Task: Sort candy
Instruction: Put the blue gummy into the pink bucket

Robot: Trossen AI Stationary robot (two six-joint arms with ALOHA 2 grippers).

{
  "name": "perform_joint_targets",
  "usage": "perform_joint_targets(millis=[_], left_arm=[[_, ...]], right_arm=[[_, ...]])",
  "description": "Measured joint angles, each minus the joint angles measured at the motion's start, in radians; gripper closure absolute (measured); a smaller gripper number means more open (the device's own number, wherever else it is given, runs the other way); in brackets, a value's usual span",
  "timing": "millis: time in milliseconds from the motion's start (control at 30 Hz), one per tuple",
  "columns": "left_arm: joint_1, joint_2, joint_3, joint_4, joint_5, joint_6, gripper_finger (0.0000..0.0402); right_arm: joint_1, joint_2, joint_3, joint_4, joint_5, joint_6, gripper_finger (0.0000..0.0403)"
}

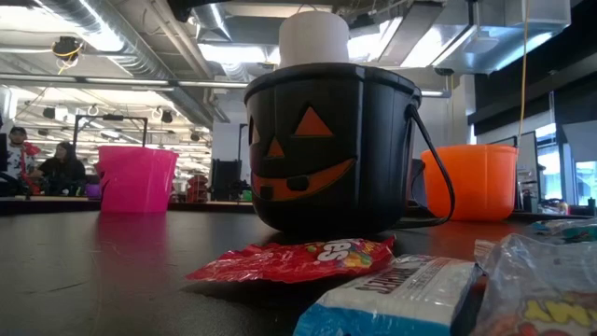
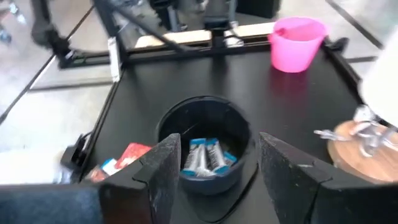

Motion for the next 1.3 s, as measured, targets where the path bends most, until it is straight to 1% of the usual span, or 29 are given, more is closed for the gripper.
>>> perform_joint_targets(millis=[233, 467, 633, 867, 1067, 1300], left_arm=[[0.0, 0.0, 0.0, -0.006, 0.0, 0.0, 0.0206], [0.0, 0.0, 0.0, -0.006, 0.0, 0.0, 0.0206], [0.0, 0.0, 0.0, -0.006, 0.001, 0.0, 0.0206], [0.0, 0.0, 0.0, -0.006, 0.005, 0.001, 0.0206], [0.0, 0.0, 0.0, -0.006, 0.01, 0.004, 0.0206], [0.0, 0.0, 0.0, -0.006, 0.014, 0.004, 0.0206]], right_arm=[[0.211, 0.047, 0.0, -0.038, 0.167, 0.003, 0.0194], [0.345, 0.115, 0.0, -0.125, 0.254, 0.084, 0.0194], [0.416, 0.156, -0.001, -0.205, 0.277, 0.179, 0.0194], [0.506, 0.182, -0.003, -0.229, 0.327, 0.271, 0.0194], [0.55, 0.183, -0.077, -0.239, 0.345, 0.365, 0.0194], [0.581, 0.184, -0.161, -0.233, 0.31, 0.483, 0.0194]])
